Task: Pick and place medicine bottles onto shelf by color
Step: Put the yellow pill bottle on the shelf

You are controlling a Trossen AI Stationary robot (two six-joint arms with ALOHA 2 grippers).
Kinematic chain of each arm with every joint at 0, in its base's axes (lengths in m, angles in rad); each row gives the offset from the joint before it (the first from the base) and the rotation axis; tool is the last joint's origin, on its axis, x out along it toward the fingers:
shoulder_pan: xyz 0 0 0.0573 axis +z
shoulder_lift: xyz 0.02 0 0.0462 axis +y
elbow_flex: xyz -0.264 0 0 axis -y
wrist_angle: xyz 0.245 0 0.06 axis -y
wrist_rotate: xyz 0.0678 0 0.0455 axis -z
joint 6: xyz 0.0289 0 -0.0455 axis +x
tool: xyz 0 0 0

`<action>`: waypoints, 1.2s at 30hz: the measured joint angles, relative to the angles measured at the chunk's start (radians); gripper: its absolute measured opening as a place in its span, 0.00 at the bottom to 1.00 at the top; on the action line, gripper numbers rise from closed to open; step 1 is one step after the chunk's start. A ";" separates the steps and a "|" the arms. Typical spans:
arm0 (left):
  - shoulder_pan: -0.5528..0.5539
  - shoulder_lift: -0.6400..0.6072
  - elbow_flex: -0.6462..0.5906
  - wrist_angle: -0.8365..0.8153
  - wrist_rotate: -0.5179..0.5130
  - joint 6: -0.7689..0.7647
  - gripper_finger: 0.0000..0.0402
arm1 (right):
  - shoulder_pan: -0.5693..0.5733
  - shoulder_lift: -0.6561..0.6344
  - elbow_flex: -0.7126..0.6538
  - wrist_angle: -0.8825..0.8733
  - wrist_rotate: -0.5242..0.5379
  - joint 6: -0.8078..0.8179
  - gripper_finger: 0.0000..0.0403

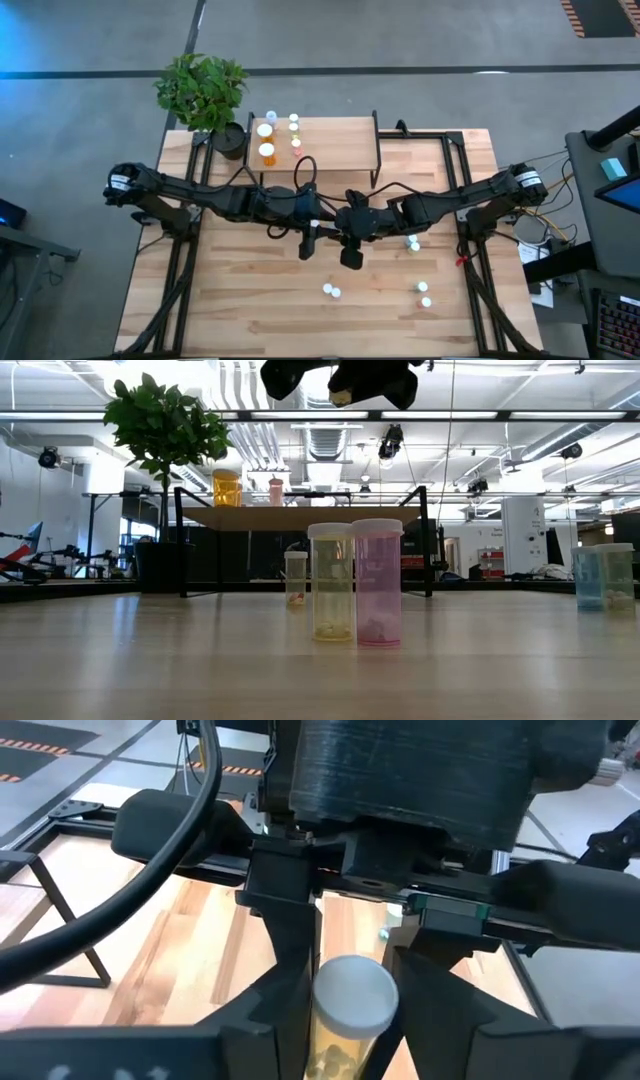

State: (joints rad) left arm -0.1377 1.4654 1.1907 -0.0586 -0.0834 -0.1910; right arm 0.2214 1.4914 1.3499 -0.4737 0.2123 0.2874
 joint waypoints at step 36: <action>0.001 -0.004 -0.009 -0.053 -0.052 0.010 0.26 | -0.024 -0.022 -0.006 -0.106 -0.063 -0.001 0.24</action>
State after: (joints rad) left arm -0.1371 1.4616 1.1812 -0.1117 -0.1356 -0.1813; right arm 0.1970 1.4697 1.3434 -0.5796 0.1491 0.2865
